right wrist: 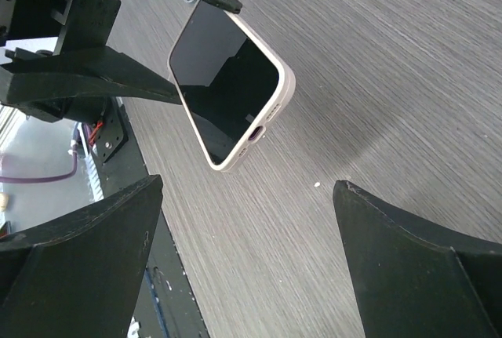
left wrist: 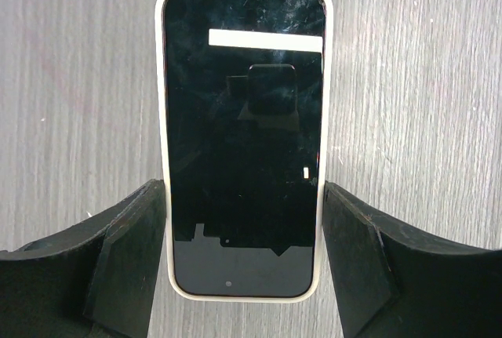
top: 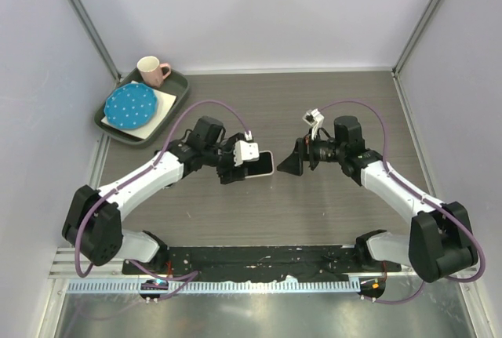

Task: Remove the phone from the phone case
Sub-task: Adjust the phone.

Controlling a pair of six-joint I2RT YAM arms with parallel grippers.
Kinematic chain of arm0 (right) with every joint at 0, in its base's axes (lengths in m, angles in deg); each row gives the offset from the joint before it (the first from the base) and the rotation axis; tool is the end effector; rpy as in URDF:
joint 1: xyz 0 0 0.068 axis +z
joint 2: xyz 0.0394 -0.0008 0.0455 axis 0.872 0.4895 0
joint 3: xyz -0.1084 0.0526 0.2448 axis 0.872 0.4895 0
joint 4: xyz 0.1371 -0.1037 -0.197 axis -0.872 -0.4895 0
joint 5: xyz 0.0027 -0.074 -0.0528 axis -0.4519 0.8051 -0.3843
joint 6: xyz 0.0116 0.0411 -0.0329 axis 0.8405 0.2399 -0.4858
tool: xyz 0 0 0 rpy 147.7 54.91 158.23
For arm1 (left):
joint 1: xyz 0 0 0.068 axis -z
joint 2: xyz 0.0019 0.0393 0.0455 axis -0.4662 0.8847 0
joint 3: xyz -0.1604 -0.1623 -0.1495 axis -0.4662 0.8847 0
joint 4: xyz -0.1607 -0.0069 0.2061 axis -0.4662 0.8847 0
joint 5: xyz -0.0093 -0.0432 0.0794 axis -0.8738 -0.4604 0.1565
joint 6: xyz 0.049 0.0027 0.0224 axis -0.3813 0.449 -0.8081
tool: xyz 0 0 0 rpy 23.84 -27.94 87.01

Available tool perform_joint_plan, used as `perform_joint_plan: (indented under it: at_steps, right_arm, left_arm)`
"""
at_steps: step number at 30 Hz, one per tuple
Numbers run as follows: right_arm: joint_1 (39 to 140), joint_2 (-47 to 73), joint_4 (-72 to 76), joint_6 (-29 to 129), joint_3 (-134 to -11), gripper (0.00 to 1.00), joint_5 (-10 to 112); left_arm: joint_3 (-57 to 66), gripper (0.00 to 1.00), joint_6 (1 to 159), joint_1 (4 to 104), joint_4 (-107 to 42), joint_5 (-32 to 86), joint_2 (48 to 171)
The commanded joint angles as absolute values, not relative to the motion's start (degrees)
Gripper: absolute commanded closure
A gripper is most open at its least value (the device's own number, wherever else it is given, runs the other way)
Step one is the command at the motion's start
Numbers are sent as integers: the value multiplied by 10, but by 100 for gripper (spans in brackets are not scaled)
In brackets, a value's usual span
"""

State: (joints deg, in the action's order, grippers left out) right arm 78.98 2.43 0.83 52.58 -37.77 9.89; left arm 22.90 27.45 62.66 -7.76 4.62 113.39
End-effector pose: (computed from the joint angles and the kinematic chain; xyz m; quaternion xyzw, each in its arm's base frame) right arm 0.2362 0.1061 0.2420 -0.2630 0.7766 0.4531 0.3498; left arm 0.2253 -0.1790 0.2468 0.6259 0.6527 -0.2271 0.3614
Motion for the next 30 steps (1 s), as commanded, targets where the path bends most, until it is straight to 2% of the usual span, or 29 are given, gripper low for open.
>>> perform_joint_plan:
  at_steps: [1, 14, 22, 26, 30]
  right_arm:
    - [796, 31, 57, 558, -378, 5, 78]
    - [806, 85, 83, 607, -395, 12, 51]
    - [810, 106, 100, 644, -403, 22, 15]
    - [816, 128, 109, 661, -416, 33, -2]
    - [826, 142, 107, 662, -420, 34, -12]
  left_arm:
    - [185, 100, 312, 634, -112, 28, 1127]
    - [171, 100, 327, 660, -106, 36, 1135]
    - [167, 100, 326, 672, -100, 44, 1136]
    - [166, 100, 328, 680, -101, 51, 1138]
    - [164, 100, 333, 683, -110, 64, 1138]
